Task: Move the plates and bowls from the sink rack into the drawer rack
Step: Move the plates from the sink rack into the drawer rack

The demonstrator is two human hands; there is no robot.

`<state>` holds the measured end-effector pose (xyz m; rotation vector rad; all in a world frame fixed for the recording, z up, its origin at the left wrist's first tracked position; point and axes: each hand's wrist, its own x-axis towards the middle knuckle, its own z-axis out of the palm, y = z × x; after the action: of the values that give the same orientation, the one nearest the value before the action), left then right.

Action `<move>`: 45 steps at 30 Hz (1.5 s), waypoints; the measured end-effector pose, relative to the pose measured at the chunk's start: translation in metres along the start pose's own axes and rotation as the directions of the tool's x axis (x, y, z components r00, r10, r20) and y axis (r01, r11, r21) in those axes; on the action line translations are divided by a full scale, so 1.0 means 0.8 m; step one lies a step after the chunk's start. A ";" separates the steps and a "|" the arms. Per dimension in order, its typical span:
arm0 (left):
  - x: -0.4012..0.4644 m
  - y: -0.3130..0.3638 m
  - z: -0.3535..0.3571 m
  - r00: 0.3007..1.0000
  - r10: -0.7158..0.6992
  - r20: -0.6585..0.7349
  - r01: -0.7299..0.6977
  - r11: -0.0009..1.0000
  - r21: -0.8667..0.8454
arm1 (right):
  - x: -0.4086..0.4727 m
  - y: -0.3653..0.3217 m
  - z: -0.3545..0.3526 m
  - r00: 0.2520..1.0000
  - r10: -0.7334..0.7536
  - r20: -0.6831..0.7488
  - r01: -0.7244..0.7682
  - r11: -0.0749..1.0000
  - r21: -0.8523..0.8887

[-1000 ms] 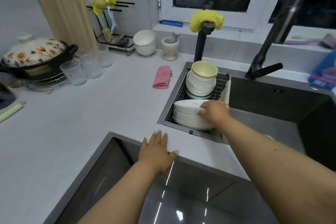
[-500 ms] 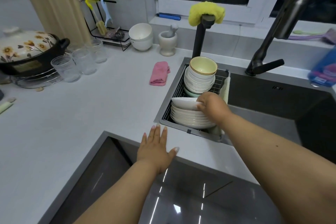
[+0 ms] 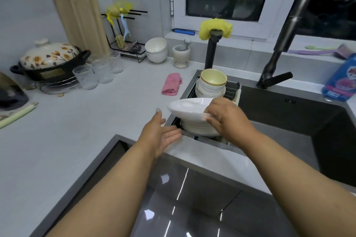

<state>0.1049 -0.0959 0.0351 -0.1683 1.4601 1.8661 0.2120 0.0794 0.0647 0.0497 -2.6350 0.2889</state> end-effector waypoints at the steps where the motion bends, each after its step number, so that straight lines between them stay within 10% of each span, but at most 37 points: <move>1: -0.011 0.001 0.003 0.998 -0.045 0.038 0.049 0.993 -0.105 | -0.007 -0.011 -0.004 0.998 -0.058 -0.004 0.058 0.998 0.011; 8: -0.098 -0.040 -0.007 0.998 0.006 -0.069 -0.026 0.955 -0.295 | -0.061 -0.069 -0.010 0.973 -0.228 0.021 0.214 0.937 0.276; 18: -0.243 -0.098 -0.073 0.916 0.089 -0.390 -0.232 0.913 -0.336 | -0.105 -0.146 0.005 0.907 0.393 0.150 -0.413 0.762 0.498; 26: -0.348 -0.140 -0.153 0.808 0.083 -0.583 -0.391 0.817 -0.425 | -0.120 -0.281 0.019 0.653 0.161 0.740 -0.742 -0.061 0.668; 29: -0.389 -0.157 -0.188 0.765 0.072 -0.640 -0.446 0.776 -0.445 | -0.129 -0.334 0.022 0.577 0.036 0.816 -0.792 -0.218 0.570; 37: -0.538 -0.232 -0.313 0.658 -0.011 -0.753 -0.443 0.803 -0.399 | -0.179 -0.513 0.038 0.515 -0.184 0.837 -0.856 -0.063 0.513; 45: -0.728 -0.355 -0.468 0.330 -0.163 -0.930 -0.321 0.907 -0.273 | -0.280 -0.718 0.056 0.392 -0.264 0.881 -0.879 0.175 0.443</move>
<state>0.5721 -0.6790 -0.0106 -1.7337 1.7120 2.2422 0.4386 -0.4946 0.0324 -0.1901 -2.6349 2.8495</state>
